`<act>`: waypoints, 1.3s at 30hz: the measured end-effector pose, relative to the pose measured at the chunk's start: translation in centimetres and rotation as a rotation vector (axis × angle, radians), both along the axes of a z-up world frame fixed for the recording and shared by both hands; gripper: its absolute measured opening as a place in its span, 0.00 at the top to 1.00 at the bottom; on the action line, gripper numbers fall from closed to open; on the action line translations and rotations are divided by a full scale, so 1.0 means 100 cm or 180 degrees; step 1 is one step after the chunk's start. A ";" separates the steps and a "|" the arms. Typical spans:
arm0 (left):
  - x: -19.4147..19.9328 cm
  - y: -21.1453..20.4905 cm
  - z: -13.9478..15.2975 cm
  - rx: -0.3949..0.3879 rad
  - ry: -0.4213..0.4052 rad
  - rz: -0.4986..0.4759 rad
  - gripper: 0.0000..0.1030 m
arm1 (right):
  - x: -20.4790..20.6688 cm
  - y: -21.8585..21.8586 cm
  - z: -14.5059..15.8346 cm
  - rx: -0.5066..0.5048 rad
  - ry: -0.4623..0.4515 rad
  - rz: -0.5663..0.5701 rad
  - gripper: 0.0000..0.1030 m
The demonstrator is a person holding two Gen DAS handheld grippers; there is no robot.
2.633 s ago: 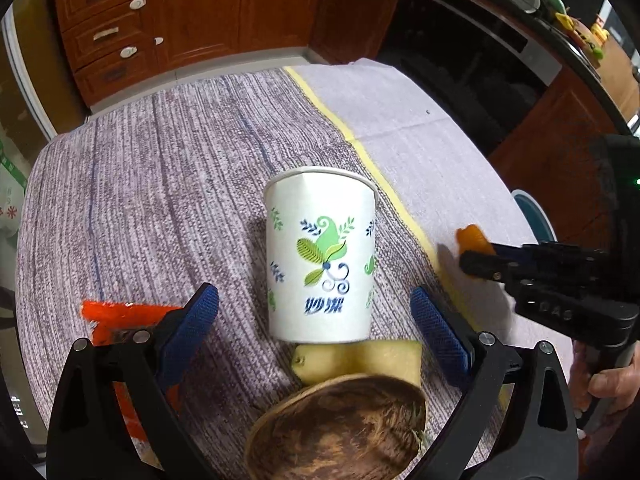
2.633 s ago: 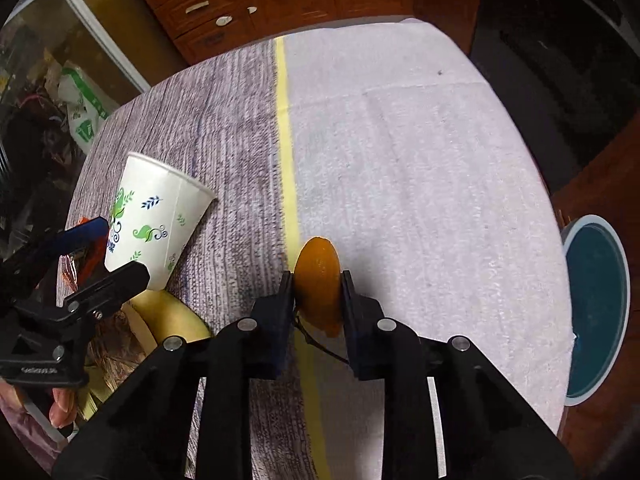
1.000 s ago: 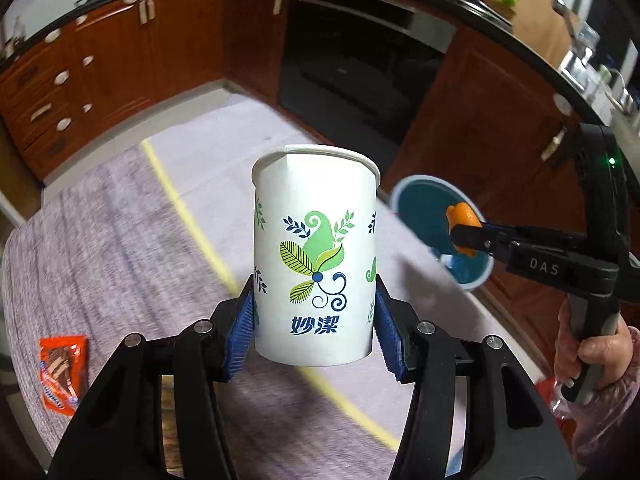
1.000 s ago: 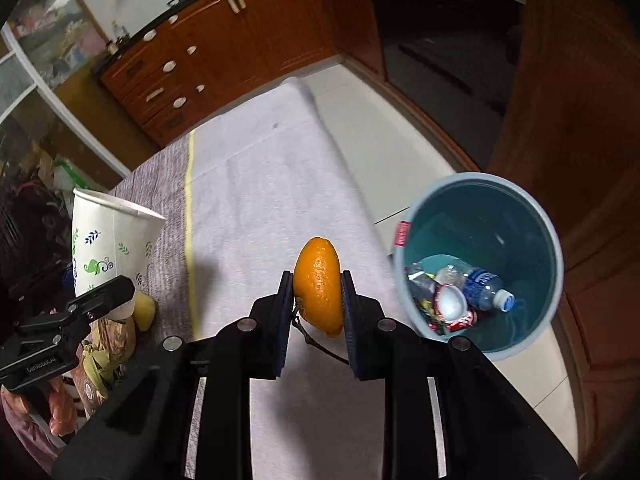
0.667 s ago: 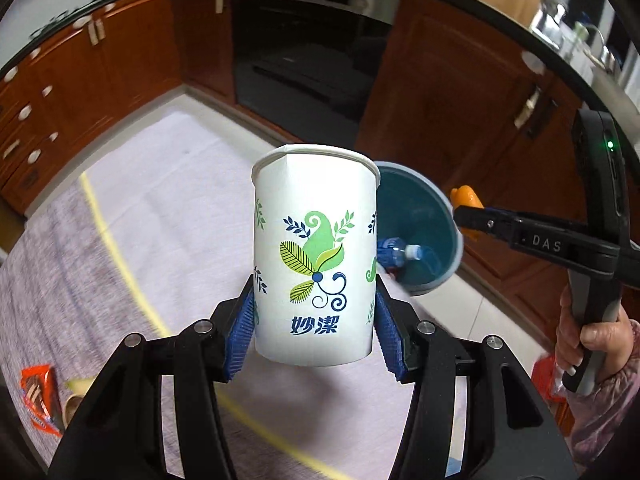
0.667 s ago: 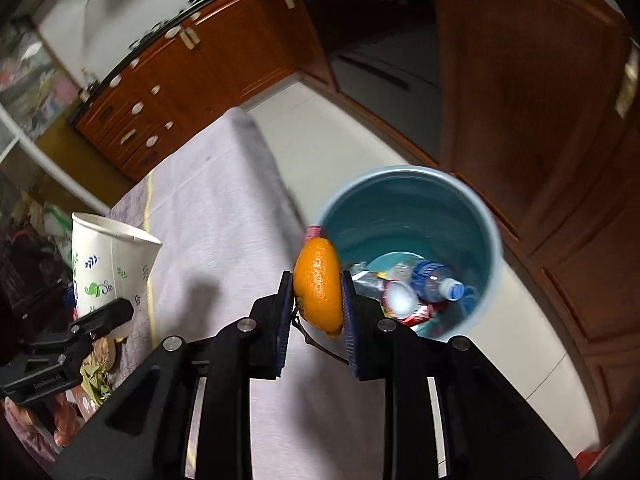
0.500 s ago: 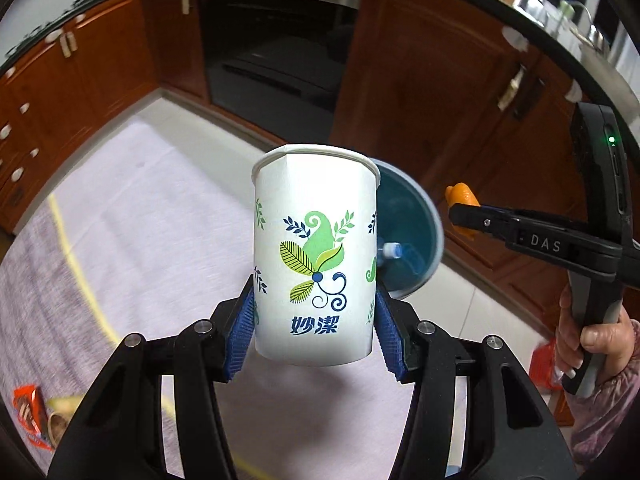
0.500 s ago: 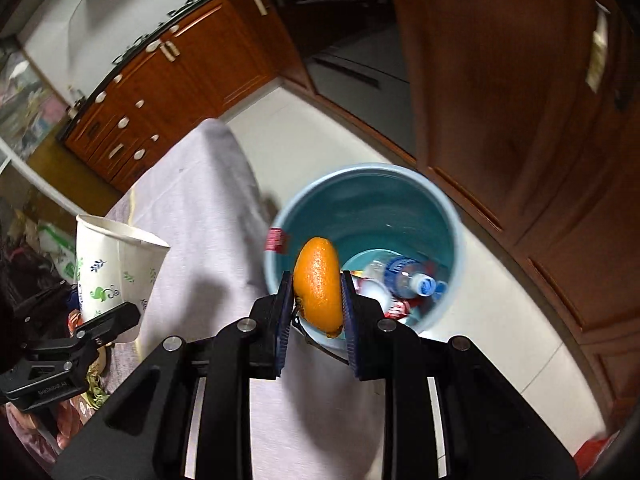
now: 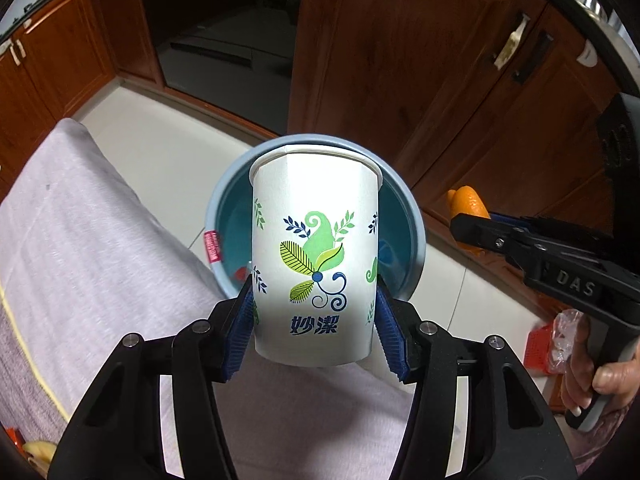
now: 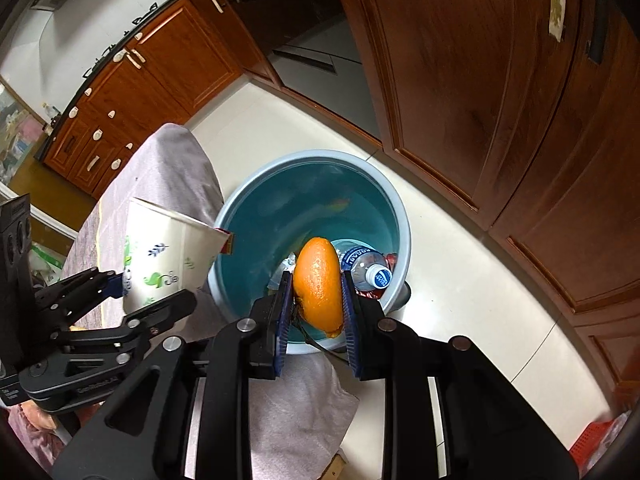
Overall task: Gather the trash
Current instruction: 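Open the left tool to drop the cup while the right tool drops the orange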
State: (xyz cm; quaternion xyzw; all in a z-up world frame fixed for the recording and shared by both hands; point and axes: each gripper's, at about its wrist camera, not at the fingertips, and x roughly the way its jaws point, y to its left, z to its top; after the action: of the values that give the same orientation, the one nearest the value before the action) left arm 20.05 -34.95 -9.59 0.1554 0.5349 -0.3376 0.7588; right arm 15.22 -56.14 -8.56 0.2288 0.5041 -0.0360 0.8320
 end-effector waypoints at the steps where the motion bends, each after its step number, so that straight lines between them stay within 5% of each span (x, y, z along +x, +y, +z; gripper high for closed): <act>1: 0.002 -0.003 -0.004 0.0013 0.0017 -0.0011 0.44 | 0.002 -0.001 -0.002 -0.0007 0.0014 -0.0006 0.78; 6: 0.010 -0.010 -0.022 0.0074 0.0090 -0.0028 0.43 | 0.007 -0.005 -0.007 -0.0036 0.0066 -0.0013 0.78; 11: 0.015 -0.008 -0.031 0.0145 0.0073 0.0016 0.29 | 0.014 -0.002 -0.013 -0.0035 0.0110 -0.0007 0.78; 26: 0.017 0.021 -0.013 -0.0008 0.0087 0.0221 0.28 | 0.032 0.015 -0.021 0.0002 0.0190 0.0125 0.76; 28: 0.016 0.029 -0.008 -0.0045 0.0087 0.0248 0.28 | 0.035 0.019 -0.021 0.0008 0.0194 0.0137 0.74; 33: 0.012 0.044 -0.001 -0.0127 0.0091 0.0308 0.26 | 0.039 0.024 -0.014 0.0010 0.0126 0.0093 0.36; 39: 0.008 0.054 0.004 -0.0186 0.0100 0.0347 0.25 | 0.039 0.030 -0.007 -0.0018 0.0136 0.0043 0.25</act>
State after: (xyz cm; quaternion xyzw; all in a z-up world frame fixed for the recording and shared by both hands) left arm 20.85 -29.57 -9.18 0.0985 0.5443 -0.3137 0.7718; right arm 19.16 -53.17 -9.23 0.2221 0.5231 -0.0367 0.8220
